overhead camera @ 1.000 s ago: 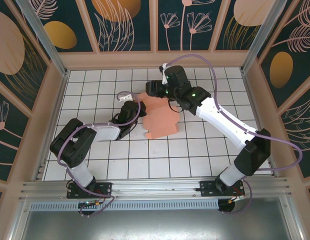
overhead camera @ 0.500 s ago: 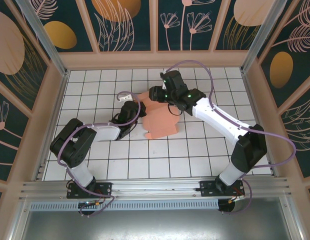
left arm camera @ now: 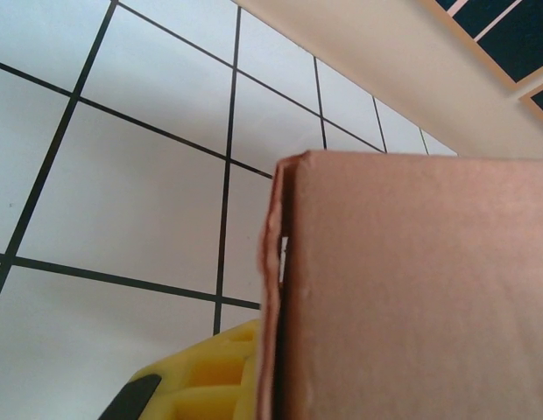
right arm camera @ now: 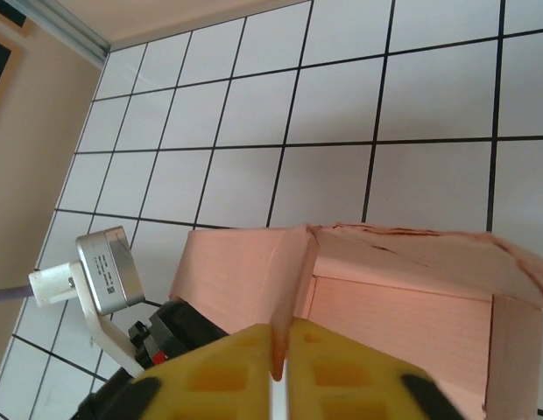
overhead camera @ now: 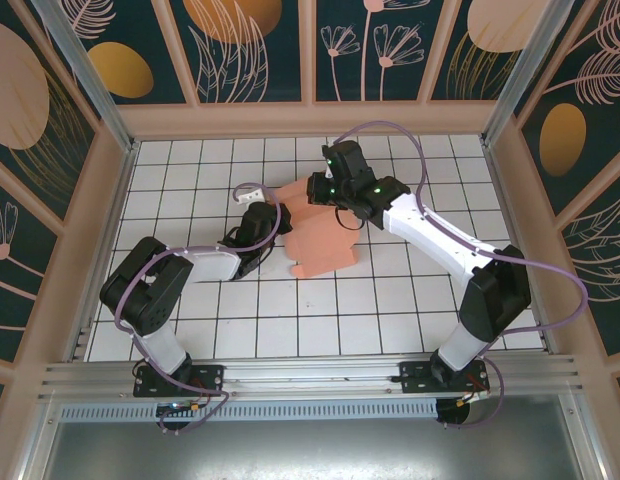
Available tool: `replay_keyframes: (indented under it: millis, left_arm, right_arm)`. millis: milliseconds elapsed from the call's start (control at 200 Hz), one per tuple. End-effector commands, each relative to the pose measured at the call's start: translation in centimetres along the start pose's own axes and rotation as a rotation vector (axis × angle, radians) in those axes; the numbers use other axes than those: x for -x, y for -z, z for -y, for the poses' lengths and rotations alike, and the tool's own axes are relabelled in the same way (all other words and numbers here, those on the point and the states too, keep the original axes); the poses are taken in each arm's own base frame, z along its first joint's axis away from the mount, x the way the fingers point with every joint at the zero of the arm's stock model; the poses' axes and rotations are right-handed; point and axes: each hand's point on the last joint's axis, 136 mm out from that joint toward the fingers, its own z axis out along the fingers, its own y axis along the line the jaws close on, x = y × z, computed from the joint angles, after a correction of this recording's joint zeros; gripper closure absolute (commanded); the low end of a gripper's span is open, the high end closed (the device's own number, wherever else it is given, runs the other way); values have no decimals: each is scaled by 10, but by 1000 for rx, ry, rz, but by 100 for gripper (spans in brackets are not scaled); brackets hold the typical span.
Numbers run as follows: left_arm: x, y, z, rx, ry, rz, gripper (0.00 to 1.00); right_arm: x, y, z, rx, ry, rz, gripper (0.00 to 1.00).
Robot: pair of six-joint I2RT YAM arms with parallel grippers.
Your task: Fold the paper box
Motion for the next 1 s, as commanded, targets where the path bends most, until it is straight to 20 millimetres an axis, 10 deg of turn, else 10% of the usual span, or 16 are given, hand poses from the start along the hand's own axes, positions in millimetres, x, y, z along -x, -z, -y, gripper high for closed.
replay_keyframes:
  millis: [0,110,340,551,826,996]
  left_arm:
    - [7,-1,7,-15,-5,22,100]
    - [7,-1,8,-17,-3,22,100]
    - [7,-1,7,-16,-2,20,100]
    - [1,-4,9,-28,24,-6,100]
    - [-5,-5,13,-44,15,-48,100]
    - [-9,-3,26,-106,-15,-85,100]
  right_arm:
    - [9,3,-4,16,-9,32,67]
    - [13,5,-5,19,-12,46,65]
    - [13,5,-5,21,-17,45,97]
    - [20,32,-23,105,40,86,52]
    - [51,114,-1,157,76,318,46]
    - [50,114,46,174,87,262,46]
